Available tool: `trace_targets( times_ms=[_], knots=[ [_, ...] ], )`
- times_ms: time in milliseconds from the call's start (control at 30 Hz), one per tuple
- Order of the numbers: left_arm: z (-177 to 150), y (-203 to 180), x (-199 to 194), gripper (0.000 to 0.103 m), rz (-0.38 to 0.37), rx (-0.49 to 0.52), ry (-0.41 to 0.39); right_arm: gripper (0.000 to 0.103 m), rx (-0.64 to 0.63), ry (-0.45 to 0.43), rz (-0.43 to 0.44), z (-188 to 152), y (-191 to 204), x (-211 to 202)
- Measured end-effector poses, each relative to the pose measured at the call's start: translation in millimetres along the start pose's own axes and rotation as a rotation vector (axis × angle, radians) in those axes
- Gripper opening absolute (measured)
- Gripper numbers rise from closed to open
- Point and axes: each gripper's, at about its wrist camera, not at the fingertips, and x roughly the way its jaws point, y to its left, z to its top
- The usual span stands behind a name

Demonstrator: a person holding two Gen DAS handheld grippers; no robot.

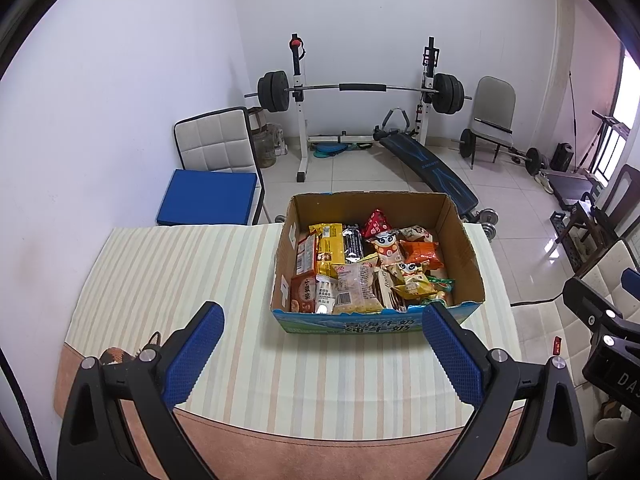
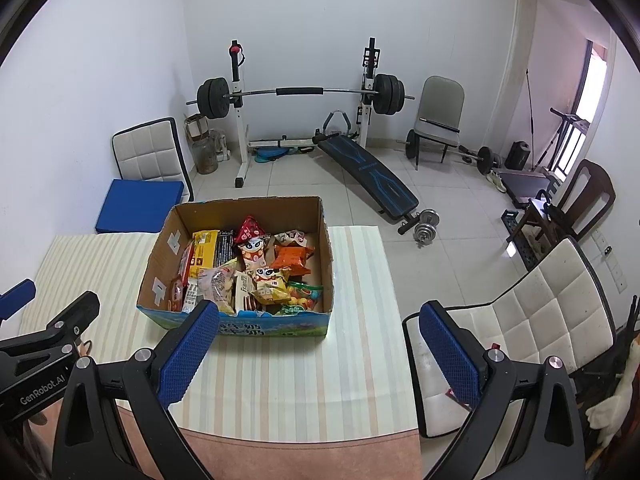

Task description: Organize snacks

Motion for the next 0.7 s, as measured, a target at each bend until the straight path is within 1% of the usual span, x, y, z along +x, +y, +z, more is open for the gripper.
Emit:
trace_targets(
  times_ms=[700],
  knots=[
    [1, -2, -3, 0.102, 0.001, -0.003, -0.003, 0.102, -0.011, -0.001, 0.004, 11, -1, -9]
  ],
)
